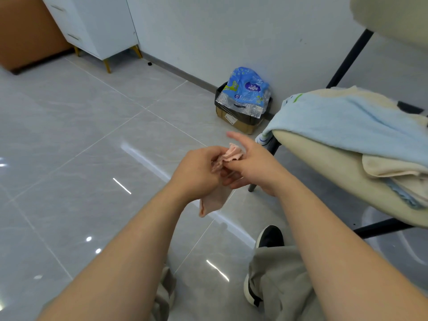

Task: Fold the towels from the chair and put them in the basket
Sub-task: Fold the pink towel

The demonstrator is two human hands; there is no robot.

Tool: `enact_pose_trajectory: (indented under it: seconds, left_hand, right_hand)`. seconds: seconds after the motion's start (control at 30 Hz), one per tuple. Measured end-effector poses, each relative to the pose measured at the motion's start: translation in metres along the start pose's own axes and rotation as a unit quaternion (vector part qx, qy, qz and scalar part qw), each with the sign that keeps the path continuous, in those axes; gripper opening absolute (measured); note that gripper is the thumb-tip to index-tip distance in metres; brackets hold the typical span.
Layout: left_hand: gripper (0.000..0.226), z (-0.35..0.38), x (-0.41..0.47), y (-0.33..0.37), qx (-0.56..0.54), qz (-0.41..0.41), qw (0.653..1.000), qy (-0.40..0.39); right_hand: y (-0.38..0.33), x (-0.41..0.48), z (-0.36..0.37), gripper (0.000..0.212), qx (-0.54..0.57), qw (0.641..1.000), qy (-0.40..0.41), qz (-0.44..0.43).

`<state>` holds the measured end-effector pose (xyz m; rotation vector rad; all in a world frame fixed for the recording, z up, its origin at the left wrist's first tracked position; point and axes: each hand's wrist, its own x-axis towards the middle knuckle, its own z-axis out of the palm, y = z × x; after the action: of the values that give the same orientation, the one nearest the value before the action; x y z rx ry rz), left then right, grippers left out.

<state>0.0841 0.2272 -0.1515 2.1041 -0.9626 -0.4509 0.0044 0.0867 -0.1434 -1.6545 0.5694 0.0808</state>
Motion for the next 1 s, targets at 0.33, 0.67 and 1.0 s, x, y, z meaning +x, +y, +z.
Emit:
enact_pose_trajectory:
  seconds: [0.33, 0.67, 1.0]
  left_hand:
    - [0.040, -0.019, 0.000, -0.010, 0.105, -0.076, 0.990, -0.055]
    - [0.021, -0.044, 0.002, -0.021, -0.050, -0.191, 0.979, 0.057]
    - [0.033, -0.014, 0.015, -0.002, -0.359, -0.258, 0.875, 0.195]
  right_hand:
    - [0.006, 0.007, -0.029, 0.029, -0.293, 0.939, 0.127, -0.127]
    - [0.003, 0.008, -0.047, 0.028, -0.197, 0.950, 0.190, -0.148]
    - [0.000, 0.012, -0.022, 0.028, -0.165, 0.928, 0.304, -0.139]
